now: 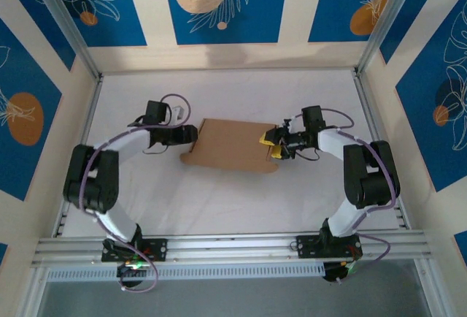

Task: Fold the paper box

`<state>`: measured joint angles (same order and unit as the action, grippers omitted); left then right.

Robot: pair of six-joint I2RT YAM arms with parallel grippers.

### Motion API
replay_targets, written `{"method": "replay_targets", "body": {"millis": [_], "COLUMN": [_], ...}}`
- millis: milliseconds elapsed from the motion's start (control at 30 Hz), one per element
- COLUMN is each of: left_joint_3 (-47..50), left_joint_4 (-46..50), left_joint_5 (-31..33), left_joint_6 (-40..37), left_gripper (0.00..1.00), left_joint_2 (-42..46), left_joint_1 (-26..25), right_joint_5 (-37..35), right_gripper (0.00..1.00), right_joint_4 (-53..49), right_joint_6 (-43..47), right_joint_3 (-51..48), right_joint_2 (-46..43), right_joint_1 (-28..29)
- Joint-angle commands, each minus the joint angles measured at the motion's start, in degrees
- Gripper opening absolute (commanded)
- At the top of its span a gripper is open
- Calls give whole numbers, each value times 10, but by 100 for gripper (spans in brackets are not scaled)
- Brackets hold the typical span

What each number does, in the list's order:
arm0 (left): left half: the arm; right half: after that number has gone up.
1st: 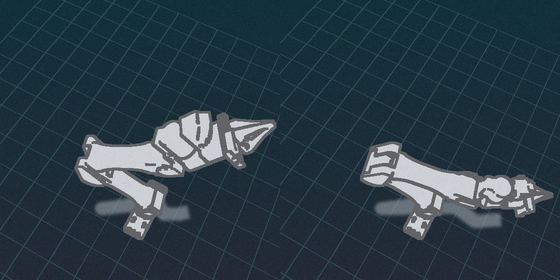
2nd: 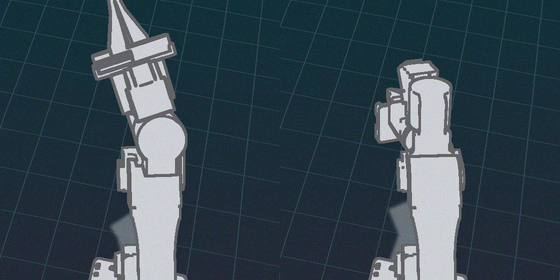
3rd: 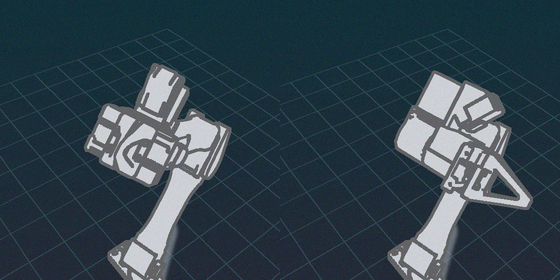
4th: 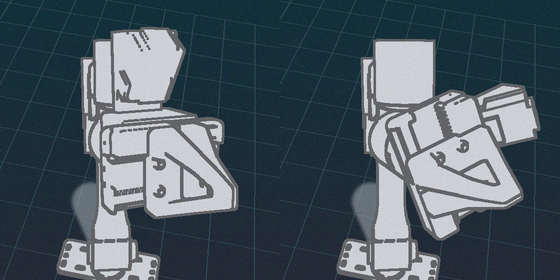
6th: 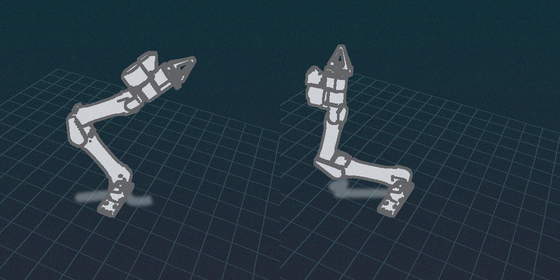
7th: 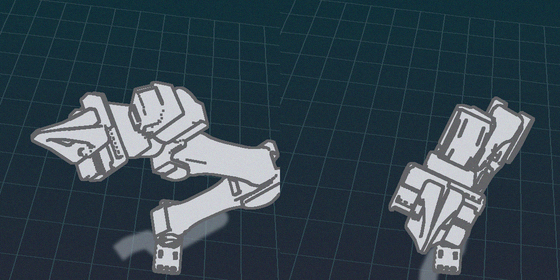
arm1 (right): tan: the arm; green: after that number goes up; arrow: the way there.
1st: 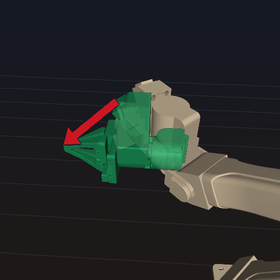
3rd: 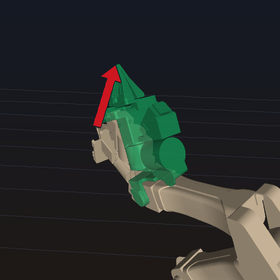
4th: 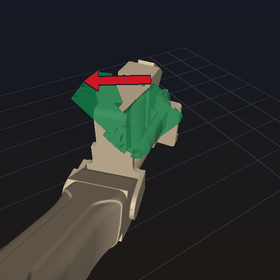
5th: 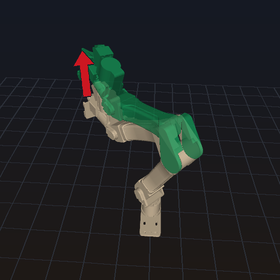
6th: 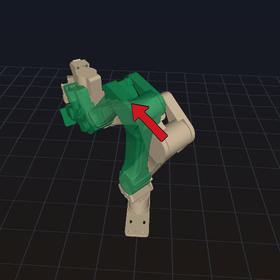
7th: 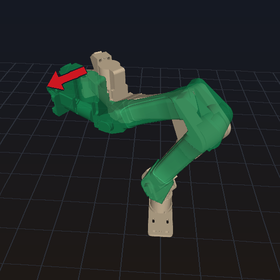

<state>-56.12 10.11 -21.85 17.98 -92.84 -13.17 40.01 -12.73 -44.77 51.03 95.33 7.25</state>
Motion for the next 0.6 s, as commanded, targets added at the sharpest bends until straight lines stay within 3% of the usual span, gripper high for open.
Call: {"method": "replay_targets", "body": {"millis": [0,133,200,400,567], "left_joint_3": [26,131,155,228,238], "left_joint_4": [-31,-175,-201,-234,-237], "left_joint_5": [81,168,163,71,121], "left_joint_6": [-73,-309,-410,-637,-755], "left_gripper": [72,84,86,89,91], "left_joint_2": [110,221,249,309,267], "left_joint_1": [-23,-122,-158,-221,-265], "right_joint_5": [12,38,48,73,89], "right_gripper": [50,50,50,51,52], "right_joint_4": [-41,-32,-40,-36,-16], "right_joint_6": [-43,-70,-73,-82,-94], "right_joint_3": [9,8,15,23,13], "right_joint_2": [-18,-12,-5,2,2], "right_joint_1": [-15,-29,-31,-31,-31]}}
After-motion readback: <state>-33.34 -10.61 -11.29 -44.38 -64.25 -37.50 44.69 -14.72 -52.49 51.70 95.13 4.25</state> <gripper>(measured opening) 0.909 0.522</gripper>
